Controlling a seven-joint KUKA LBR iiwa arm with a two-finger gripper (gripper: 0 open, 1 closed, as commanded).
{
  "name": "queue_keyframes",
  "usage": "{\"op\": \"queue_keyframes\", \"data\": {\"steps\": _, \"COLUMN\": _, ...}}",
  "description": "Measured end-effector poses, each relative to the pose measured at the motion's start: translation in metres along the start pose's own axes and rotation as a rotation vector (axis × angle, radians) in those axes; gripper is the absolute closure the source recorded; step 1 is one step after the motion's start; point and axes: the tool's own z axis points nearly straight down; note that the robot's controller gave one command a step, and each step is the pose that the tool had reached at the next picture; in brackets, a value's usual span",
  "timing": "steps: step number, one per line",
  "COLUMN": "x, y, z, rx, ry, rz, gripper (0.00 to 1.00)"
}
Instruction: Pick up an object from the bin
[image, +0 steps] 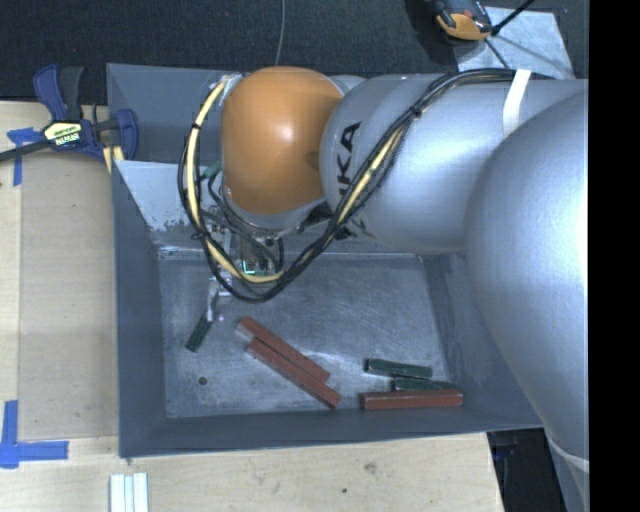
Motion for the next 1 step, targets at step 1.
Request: {"op": "queue_keyframes", "data": {"steps": 1, "x": -0.0021, "y": -0.0008, "z": -0.0045, "rx": -0.002, "ry": -0.008, "rz": 0.003, "gripper": 0.0}}
